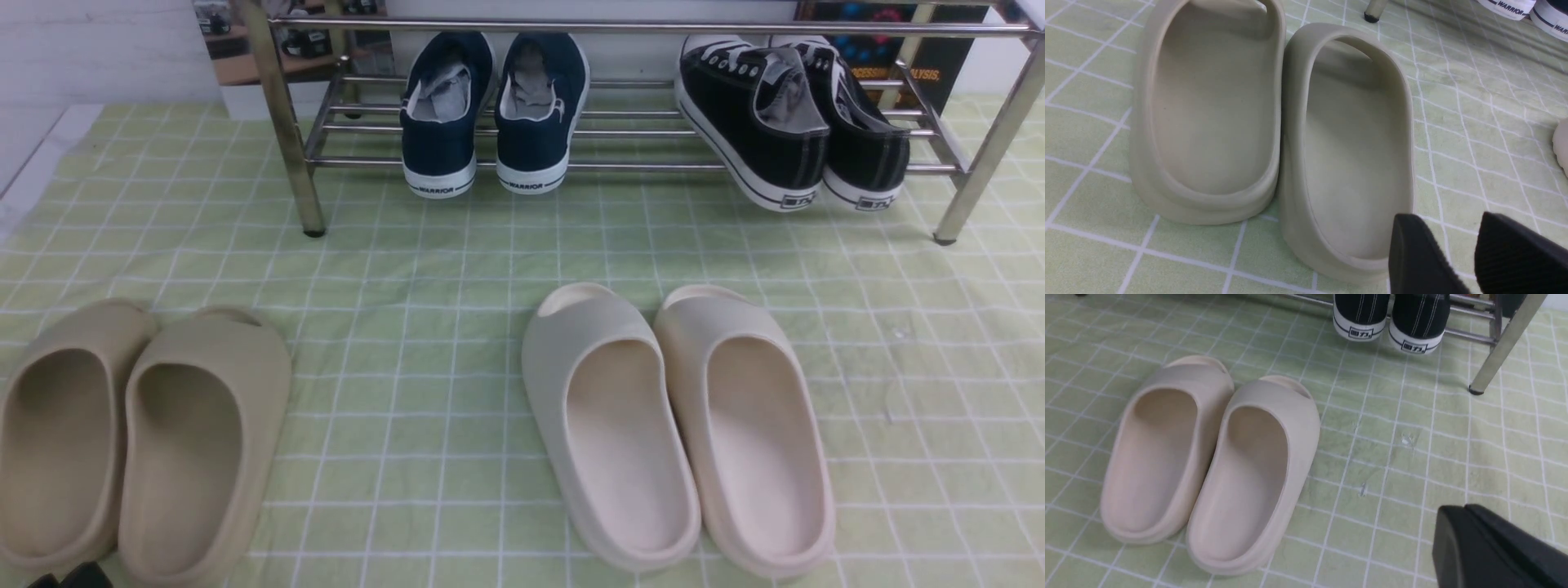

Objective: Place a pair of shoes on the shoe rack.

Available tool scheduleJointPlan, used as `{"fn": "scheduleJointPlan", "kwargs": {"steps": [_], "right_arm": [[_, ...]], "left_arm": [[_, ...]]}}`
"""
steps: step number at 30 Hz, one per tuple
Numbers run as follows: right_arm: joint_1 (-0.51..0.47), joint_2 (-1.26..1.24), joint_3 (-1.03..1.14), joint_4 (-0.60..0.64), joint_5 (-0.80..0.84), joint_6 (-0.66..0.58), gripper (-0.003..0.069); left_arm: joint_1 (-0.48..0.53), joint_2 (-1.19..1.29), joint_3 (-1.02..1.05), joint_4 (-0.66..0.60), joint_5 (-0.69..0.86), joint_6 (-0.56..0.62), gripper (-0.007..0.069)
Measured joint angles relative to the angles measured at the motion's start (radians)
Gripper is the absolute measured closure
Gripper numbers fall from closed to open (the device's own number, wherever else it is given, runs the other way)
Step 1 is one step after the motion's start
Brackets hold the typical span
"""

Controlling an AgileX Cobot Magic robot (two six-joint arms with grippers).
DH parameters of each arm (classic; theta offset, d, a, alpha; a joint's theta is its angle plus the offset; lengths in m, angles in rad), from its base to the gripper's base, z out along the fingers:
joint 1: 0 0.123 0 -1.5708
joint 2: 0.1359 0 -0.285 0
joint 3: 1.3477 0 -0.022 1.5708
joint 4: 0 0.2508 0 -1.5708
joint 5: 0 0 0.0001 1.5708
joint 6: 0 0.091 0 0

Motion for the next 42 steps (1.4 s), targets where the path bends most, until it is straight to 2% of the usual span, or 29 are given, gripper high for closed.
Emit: {"fn": "scheduleJointPlan", "kwargs": {"steps": [6,10,15,17,19,21,23,27,29,35,42], "right_arm": [[0.0,0.0,0.011,-0.041,0.007,0.0,0.0654],[0.0,-0.008,0.058,-0.011,-0.039,0.0,0.0654],[-0.001,-0.124,0.221,-0.029,-0.298,0.001,0.0657],[-0.022,-0.201,0.338,-0.05,-0.453,0.008,0.0662],[-0.043,-0.237,0.405,-0.057,-0.53,0.023,0.0663],[-0.1,-0.328,0.536,-0.062,-0.644,0.085,0.0663],[-0.149,-0.387,0.622,-0.071,-0.69,0.142,0.0663],[-0.241,-0.474,0.744,-0.122,-0.679,0.246,0.0663],[-0.256,-0.48,0.751,-0.134,-0.643,0.272,0.0663],[-0.248,-0.48,0.751,-0.141,-0.509,0.288,0.0663],[-0.229,-0.48,0.745,-0.143,-0.458,0.291,0.0663]], "left_arm": [[0.0,0.0,0.0,0.0,0.0,0.0,0.0386],[0.0,0.0,0.0,0.0,0.0,0.0,0.0386],[0.0,0.0,0.0,0.0,0.0,0.0,0.0386],[0.0,0.0,0.0,0.0,0.0,0.0,0.0386],[0.0,0.0,0.0,0.0,0.0,0.0,0.0386],[0.0,0.0,0.0,0.0,0.0,0.0,0.0386],[0.0,0.0,0.0,0.0,0.0,0.0,0.0386],[0.0,0.0,0.0,0.0,0.0,0.0,0.0386],[0.0,0.0,0.0,0.0,0.0,0.0,0.0386],[0.0,0.0,0.0,0.0,0.002,0.0,0.0386],[0.0,0.0,0.0,0.0,0.014,0.0,0.0386]]}}
